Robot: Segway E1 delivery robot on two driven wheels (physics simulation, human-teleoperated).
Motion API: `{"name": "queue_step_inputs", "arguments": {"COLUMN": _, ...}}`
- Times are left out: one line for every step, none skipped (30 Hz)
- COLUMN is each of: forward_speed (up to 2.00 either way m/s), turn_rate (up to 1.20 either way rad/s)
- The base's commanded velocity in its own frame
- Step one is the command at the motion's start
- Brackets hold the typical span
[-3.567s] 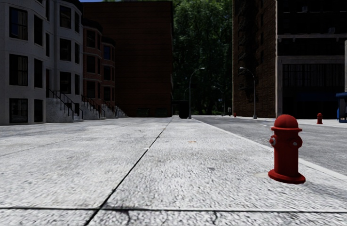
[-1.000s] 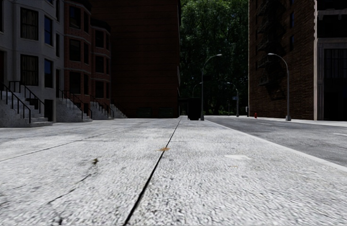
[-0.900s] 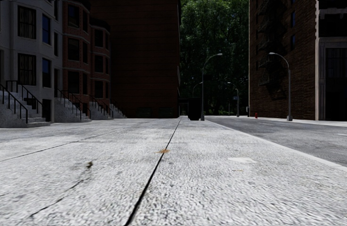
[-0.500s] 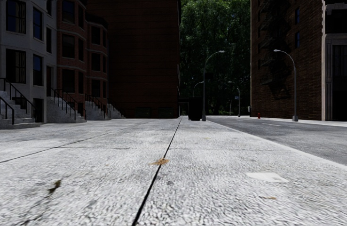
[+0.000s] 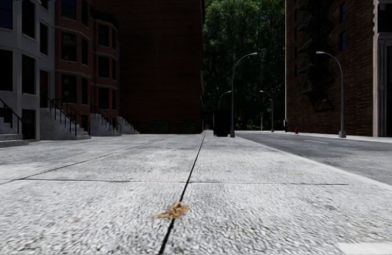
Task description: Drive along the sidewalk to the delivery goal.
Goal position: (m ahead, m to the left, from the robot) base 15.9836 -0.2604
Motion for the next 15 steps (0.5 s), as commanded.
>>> {"name": "queue_step_inputs", "arguments": {"forward_speed": 2.0, "turn_rate": 0.0}}
{"name": "queue_step_inputs", "arguments": {"forward_speed": 2.0, "turn_rate": 0.0}}
{"name": "queue_step_inputs", "arguments": {"forward_speed": 2.0, "turn_rate": 0.0}}
{"name": "queue_step_inputs", "arguments": {"forward_speed": 2.0, "turn_rate": 0.0}}
{"name": "queue_step_inputs", "arguments": {"forward_speed": 2.0, "turn_rate": 0.0}}
{"name": "queue_step_inputs", "arguments": {"forward_speed": 2.0, "turn_rate": 0.0}}
{"name": "queue_step_inputs", "arguments": {"forward_speed": 2.0, "turn_rate": 0.0}}
{"name": "queue_step_inputs", "arguments": {"forward_speed": 2.0, "turn_rate": 0.0}}
{"name": "queue_step_inputs", "arguments": {"forward_speed": 2.0, "turn_rate": 0.0}}
{"name": "queue_step_inputs", "arguments": {"forward_speed": 2.0, "turn_rate": 0.0}}
{"name": "queue_step_inputs", "arguments": {"forward_speed": 2.0, "turn_rate": 0.0}}
{"name": "queue_step_inputs", "arguments": {"forward_speed": 2.0, "turn_rate": 0.0}}
{"name": "queue_step_inputs", "arguments": {"forward_speed": 2.0, "turn_rate": 0.0}}
{"name": "queue_step_inputs", "arguments": {"forward_speed": 2.0, "turn_rate": 0.0}}
{"name": "queue_step_inputs", "arguments": {"forward_speed": 2.0, "turn_rate": 0.0}}
